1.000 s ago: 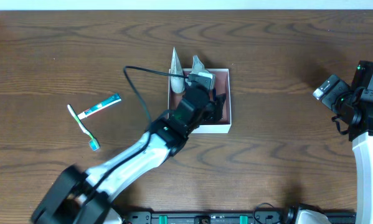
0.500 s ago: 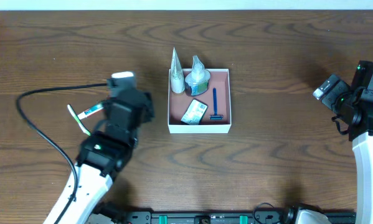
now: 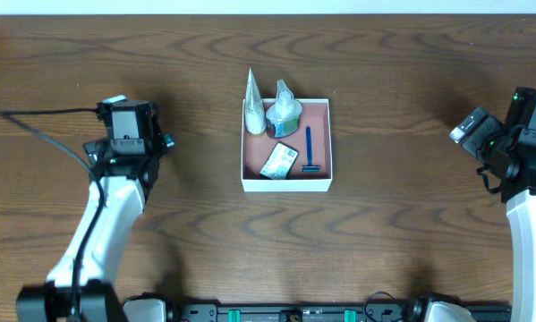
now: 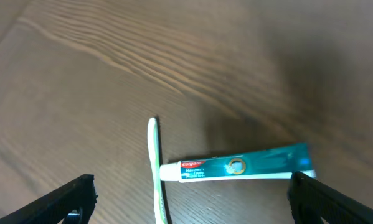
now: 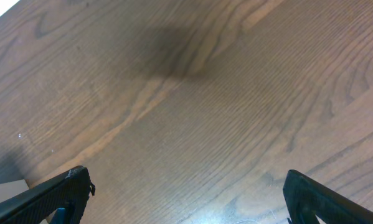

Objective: Pack container
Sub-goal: 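Withdraw left gripper and descend onto the teal toothpaste tube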

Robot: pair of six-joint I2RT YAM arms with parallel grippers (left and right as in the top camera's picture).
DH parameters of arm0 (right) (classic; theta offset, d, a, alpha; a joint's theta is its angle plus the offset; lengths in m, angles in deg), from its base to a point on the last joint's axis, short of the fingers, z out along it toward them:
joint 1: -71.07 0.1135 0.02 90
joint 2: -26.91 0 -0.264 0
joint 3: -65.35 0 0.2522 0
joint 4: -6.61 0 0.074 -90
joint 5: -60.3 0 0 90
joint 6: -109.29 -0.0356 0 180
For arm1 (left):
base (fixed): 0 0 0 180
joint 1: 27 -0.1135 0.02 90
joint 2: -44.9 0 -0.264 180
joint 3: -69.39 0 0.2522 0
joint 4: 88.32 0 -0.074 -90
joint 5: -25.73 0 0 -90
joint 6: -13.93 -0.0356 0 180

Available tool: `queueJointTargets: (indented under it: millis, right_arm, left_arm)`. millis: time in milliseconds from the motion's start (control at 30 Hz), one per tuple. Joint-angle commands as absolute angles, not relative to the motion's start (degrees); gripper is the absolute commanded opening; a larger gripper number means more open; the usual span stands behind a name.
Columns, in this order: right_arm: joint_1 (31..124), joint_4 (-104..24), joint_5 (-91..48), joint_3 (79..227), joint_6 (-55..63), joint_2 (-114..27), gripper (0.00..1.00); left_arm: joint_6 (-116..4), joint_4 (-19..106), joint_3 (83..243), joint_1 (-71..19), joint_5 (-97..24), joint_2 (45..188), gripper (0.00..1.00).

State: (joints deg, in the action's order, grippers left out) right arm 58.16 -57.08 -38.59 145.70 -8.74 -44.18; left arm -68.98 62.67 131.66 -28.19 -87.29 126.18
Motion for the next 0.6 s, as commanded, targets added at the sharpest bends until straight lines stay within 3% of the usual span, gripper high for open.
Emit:
queueJointTargets:
  millis: [0, 300, 567]
  right_arm:
    - [57.75, -57.10, -39.35, 146.18, -8.94, -43.86, 0.99]
    - [57.73, -57.10, -39.35, 146.18, -8.94, -43.86, 0.99]
    - [57.73, -57.10, -39.35, 146.18, -8.96, -43.86, 0.99]
  left_arm:
    - [-83.89, 64.48, 131.60, -28.93, -81.00, 130.26, 0.98]
    - [-104.02, 66.34, 131.60, -29.15, -76.69, 138.81, 0.98]
    - [-106.46, 66.47, 131.60, -30.57, -76.65, 143.92, 0.98]
